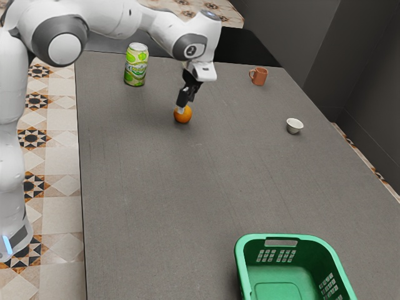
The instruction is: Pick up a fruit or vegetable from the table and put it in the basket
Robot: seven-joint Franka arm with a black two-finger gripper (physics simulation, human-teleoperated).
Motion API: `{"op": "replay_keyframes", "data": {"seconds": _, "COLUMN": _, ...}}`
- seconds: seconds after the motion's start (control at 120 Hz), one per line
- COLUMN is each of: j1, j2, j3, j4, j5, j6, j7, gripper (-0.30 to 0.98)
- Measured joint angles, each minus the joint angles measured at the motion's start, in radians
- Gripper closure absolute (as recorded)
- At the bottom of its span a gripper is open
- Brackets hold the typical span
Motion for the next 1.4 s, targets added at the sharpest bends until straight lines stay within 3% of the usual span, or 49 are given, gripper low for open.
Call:
{"op": "replay_keyframes", "data": {"seconds": 1.008, "j1": 0.004, "j2": 0.089, "j3": 0.002, "j4": 0.026, "j5": -0.004, "j6": 0.0, "j7": 0.042, "gripper": 0.0}}
{"op": "replay_keyframes", "data": {"seconds": 1.167, "j1": 0.004, "j2": 0.092, "j3": 0.003, "j4": 0.028, "j5": -0.01, "j6": -0.001, "j7": 0.043, "gripper": 0.28}}
{"op": "replay_keyframes", "data": {"seconds": 1.4, "j1": 0.004, "j2": 0.086, "j3": 0.003, "j4": 0.032, "j5": -0.012, "j6": 0.001, "j7": 0.042, "gripper": 0.35}}
